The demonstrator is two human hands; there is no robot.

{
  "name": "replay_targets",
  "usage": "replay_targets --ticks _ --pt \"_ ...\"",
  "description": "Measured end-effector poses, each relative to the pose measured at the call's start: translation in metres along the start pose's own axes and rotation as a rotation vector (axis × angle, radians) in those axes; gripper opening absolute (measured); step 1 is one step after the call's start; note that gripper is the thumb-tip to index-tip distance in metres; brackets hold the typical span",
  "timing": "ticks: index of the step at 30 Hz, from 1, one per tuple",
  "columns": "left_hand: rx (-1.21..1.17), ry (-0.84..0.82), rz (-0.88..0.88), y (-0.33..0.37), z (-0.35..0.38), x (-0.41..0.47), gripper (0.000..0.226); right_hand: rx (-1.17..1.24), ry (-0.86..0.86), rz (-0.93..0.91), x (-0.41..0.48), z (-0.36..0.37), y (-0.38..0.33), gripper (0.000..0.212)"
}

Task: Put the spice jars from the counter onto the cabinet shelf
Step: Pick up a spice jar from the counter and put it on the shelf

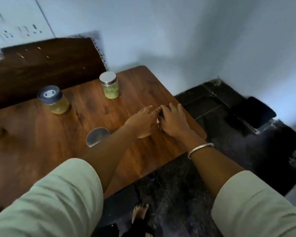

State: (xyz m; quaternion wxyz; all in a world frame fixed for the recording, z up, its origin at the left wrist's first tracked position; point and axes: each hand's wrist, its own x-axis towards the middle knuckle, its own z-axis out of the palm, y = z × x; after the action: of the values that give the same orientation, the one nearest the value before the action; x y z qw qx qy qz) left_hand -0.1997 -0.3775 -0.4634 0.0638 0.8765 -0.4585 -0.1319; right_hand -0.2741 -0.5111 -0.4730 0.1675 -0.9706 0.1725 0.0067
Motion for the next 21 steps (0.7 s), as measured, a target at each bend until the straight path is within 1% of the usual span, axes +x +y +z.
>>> replay_targets --ticks 2,4,6,8,12,15,17,21 --pt "-0.069 -0.038 -0.009 0.003 0.016 0.017 0.079 -0.003 0.025 0.075 0.002 0.009 0.013 0.061" --pt "-0.146 -0.075 -0.037 0.006 0.03 0.029 0.091 0.007 0.014 0.13 0.002 0.018 0.023 0.073" --pt "-0.212 -0.114 -0.063 0.007 0.043 0.04 0.1 0.071 -0.033 0.191 0.004 0.028 0.031 0.084" --pt "-0.272 -0.116 -0.076 0.007 0.052 0.043 0.104 0.147 -0.044 0.204 0.003 0.035 0.034 0.089" --pt "-0.396 -0.062 -0.093 0.006 0.067 0.049 0.1 0.267 0.081 0.186 0.006 0.048 0.035 0.086" --pt "-0.479 -0.012 -0.112 0.007 0.069 0.05 0.102 0.38 0.164 0.203 0.005 0.049 0.035 0.091" --pt "-0.565 0.019 -0.091 0.005 0.066 0.05 0.105 0.469 0.252 0.212 0.001 0.046 0.032 0.094" --pt "-0.727 0.111 -0.021 0.005 0.055 0.044 0.112 0.615 0.431 0.174 -0.01 0.039 0.024 0.095"
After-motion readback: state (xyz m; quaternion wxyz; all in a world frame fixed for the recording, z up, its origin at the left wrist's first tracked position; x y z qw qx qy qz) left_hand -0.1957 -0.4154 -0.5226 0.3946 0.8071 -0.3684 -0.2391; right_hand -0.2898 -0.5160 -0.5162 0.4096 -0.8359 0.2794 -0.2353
